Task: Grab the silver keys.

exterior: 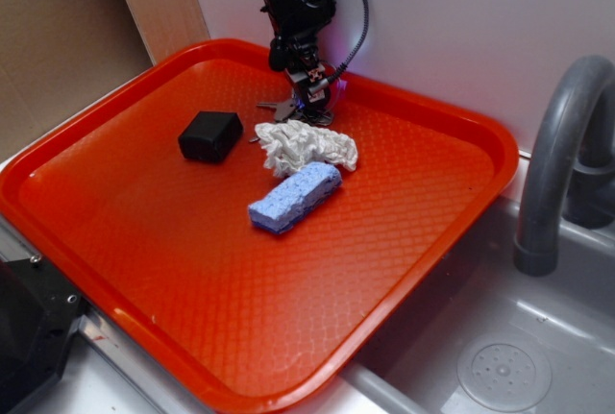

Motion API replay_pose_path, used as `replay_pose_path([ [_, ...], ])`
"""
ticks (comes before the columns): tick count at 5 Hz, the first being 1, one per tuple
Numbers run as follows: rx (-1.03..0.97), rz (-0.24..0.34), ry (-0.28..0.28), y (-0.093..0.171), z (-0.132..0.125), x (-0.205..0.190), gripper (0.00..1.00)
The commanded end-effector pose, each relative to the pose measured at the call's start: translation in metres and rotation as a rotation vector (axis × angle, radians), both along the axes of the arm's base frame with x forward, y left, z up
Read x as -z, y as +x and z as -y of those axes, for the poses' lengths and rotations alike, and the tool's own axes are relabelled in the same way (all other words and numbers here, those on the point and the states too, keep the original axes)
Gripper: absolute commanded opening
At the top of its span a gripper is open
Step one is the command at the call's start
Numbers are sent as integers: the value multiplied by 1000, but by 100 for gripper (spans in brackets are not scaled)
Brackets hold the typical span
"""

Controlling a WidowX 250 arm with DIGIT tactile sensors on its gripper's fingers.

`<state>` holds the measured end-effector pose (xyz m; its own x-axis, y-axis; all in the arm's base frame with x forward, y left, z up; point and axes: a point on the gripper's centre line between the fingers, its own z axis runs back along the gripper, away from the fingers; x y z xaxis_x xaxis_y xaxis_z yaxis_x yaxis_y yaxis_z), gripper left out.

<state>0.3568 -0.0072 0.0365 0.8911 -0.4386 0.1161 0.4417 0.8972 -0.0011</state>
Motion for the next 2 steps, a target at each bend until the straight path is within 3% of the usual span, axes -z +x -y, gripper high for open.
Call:
replay_pose_path([
  [1, -107, 76, 64, -25, -7, -86, 0],
  [2, -211, 64, -26, -68, -24, -136, 0],
])
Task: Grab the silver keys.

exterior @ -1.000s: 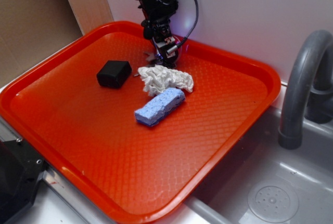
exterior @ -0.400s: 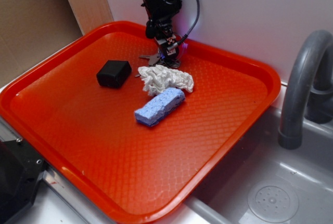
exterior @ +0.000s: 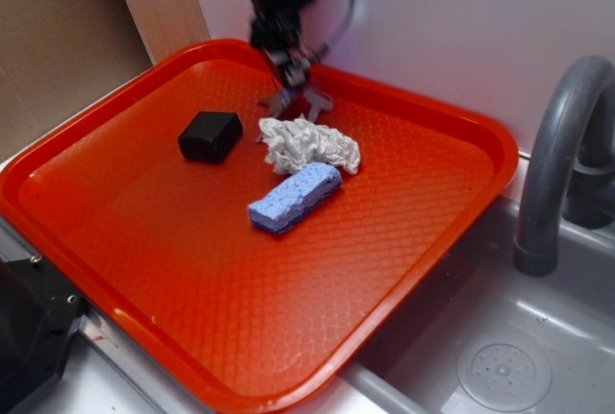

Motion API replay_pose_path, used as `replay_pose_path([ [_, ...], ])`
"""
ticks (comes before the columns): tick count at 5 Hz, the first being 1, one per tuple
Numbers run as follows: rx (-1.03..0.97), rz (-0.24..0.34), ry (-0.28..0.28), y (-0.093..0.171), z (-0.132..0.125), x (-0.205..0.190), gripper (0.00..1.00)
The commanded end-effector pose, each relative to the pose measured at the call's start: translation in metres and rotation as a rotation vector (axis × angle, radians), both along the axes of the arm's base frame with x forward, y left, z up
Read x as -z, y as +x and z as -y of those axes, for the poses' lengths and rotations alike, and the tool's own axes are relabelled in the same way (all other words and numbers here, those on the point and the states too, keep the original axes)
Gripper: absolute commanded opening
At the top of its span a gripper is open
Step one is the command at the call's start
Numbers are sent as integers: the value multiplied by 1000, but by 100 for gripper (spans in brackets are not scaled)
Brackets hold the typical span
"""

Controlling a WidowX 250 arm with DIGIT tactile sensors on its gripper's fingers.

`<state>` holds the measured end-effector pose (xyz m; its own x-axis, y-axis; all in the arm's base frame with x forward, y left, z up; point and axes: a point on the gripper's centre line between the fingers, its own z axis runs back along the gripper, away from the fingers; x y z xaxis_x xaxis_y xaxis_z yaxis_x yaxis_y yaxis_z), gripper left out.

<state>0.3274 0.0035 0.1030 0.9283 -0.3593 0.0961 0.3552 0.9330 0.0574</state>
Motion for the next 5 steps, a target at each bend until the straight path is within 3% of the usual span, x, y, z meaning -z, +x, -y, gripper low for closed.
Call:
replay_pose_path([
  [1, -224, 52, -42, -69, -20, -121, 0],
  [2, -299, -10, -61, -99, -34, -172, 0],
  [3, -347, 4, 6, -111, -30, -198, 0],
  [5, -377, -1, 2, -119, -26, -197, 0],
])
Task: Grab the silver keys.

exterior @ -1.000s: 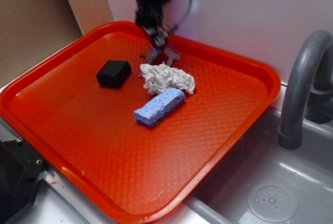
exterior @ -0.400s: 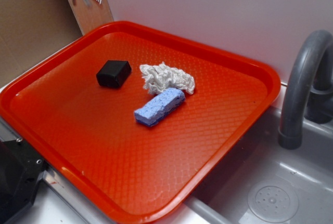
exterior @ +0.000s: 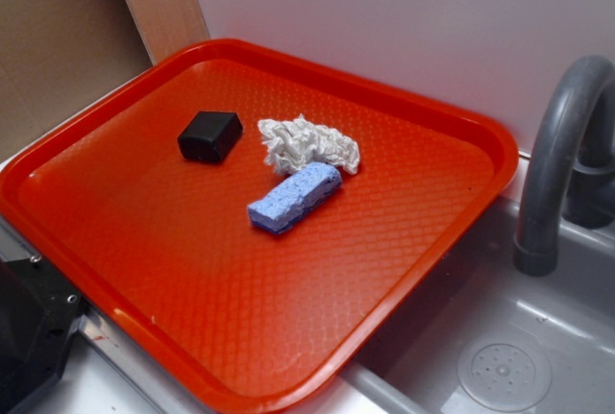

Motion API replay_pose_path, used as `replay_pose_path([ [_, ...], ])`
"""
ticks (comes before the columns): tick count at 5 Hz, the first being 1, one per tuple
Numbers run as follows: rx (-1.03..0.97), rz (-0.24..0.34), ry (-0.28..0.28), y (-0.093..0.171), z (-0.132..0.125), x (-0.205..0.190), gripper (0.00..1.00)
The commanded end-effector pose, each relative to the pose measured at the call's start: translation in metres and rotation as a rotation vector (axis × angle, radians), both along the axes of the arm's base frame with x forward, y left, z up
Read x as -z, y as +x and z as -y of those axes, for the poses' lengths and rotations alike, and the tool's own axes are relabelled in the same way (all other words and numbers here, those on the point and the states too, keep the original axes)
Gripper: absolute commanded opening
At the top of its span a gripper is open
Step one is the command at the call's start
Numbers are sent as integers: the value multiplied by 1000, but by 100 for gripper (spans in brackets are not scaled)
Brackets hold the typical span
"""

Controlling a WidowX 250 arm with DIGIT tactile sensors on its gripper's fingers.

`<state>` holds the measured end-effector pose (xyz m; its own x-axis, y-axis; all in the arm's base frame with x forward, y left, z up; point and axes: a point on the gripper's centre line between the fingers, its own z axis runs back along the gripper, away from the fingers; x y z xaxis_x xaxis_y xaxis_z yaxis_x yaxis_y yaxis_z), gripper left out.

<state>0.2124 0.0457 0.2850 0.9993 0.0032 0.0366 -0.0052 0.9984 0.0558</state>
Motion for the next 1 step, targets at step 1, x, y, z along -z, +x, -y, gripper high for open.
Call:
replay_pose_path([
  [1, -7, 57, 3, -5, 18, -13, 0],
])
